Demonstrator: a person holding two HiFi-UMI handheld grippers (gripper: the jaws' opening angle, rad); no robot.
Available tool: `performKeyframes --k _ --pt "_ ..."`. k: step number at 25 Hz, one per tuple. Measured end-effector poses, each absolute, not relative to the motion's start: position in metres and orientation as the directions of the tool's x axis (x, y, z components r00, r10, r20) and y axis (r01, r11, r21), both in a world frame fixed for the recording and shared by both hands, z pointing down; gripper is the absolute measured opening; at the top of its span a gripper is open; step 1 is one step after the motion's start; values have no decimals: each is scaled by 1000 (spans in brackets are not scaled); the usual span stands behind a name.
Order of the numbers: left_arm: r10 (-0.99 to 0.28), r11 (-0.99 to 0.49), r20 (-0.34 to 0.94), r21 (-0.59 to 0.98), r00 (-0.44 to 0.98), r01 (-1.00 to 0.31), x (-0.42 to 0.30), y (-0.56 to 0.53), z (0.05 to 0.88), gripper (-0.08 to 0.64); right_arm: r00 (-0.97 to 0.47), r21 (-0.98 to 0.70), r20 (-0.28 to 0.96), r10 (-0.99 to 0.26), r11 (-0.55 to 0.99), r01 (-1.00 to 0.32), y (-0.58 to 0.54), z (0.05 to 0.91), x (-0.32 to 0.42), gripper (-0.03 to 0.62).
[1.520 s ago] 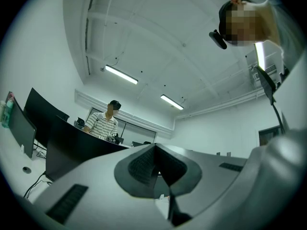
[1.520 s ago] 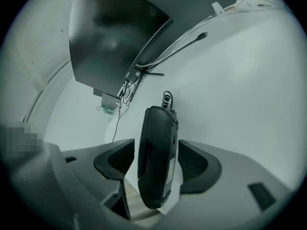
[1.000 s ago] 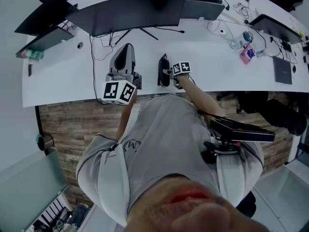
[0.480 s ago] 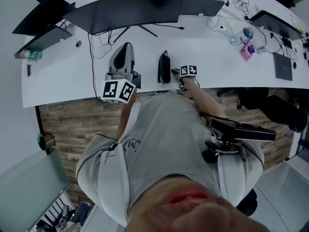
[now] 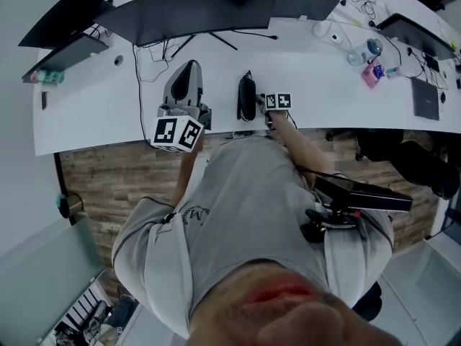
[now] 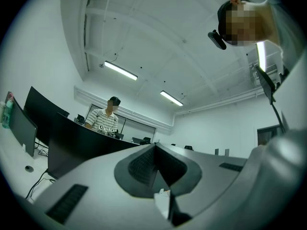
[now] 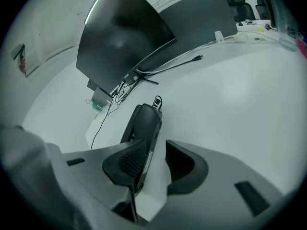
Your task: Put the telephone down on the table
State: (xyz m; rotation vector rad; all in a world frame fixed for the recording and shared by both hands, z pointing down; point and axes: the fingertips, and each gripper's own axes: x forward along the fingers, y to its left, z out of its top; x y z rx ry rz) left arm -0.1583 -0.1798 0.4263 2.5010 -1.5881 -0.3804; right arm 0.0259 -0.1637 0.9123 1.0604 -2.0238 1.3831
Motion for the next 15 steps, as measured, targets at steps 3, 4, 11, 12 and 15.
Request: performKeyframes --k 3,4,11,12,15 --pt "-907 -421 -119 259 404 -869 -161 -179 427 9 -567 -526 770 -292 212 -824 -159 922 24 144" --pt "-907 -420 -115 257 404 -870 -161 -179 427 9 -553 -508 787 -274 221 -832 -156 927 25 143" --pt "-907 -421 -110 239 406 -875 -162 -178 425 9 -515 -461 805 -293 235 -855 -155 933 29 141" --pt "-907 -422 -108 238 408 -875 -161 -178 425 9 -499 -443 805 -321 234 -865 -160 928 33 142" --pt "-905 -426 -106 237 413 -873 -161 -180 427 9 -480 -399 797 -367 278 -874 -171 910 30 141"
